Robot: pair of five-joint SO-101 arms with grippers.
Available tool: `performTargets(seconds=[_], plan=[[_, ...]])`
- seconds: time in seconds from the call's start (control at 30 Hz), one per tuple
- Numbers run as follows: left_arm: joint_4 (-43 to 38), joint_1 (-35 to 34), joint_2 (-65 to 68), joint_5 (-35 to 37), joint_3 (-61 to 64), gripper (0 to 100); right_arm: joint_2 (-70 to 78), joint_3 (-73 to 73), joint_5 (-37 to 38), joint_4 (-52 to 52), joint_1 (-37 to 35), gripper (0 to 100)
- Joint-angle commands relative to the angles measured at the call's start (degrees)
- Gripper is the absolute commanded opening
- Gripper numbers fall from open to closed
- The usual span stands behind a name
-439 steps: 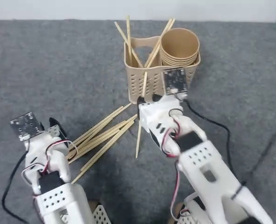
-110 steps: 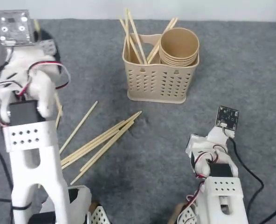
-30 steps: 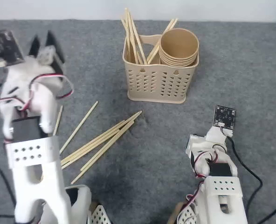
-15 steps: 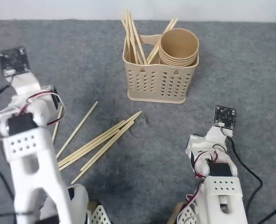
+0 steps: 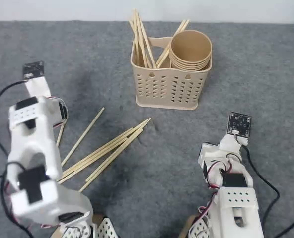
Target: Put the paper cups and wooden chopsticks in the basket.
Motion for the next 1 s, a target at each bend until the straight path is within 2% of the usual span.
performTargets(seconds=[0.0, 0.1, 0.37, 0.47, 0.57, 0.8, 0.97], plan=[[-1.14, 0.0, 4.66, -1.93, -5.41, 10, -1.1, -0.44, 0.88, -1.1, 0.31, 0.9], [-0.53, 1.23, 8.44, -5.54, -7.52, 10, -1.1, -0.44, 0.88, -1.1, 0.31, 0.9], [8.79, 1.49, 15.82, -5.89, -16.92, 10, -1.19, -0.44, 0.88, -1.1, 0.31, 0.9], [15.12, 1.49, 19.87, -5.89, -20.7, 9, -1.36, -0.44, 0.88, -1.01, 0.31, 0.9], [19.78, 1.49, 24.26, -5.89, -25.45, 1, -1.45, -0.44, 0.88, -1.01, 0.31, 0.9], [27.96, -0.09, 28.13, -5.54, -37.23, 1, -1.45, -0.44, 0.88, -1.01, 0.31, 0.9], [41.32, -1.58, 28.13, -5.89, -51.3, 1, -1.45, -0.44, 0.88, -1.1, 0.31, 0.9]])
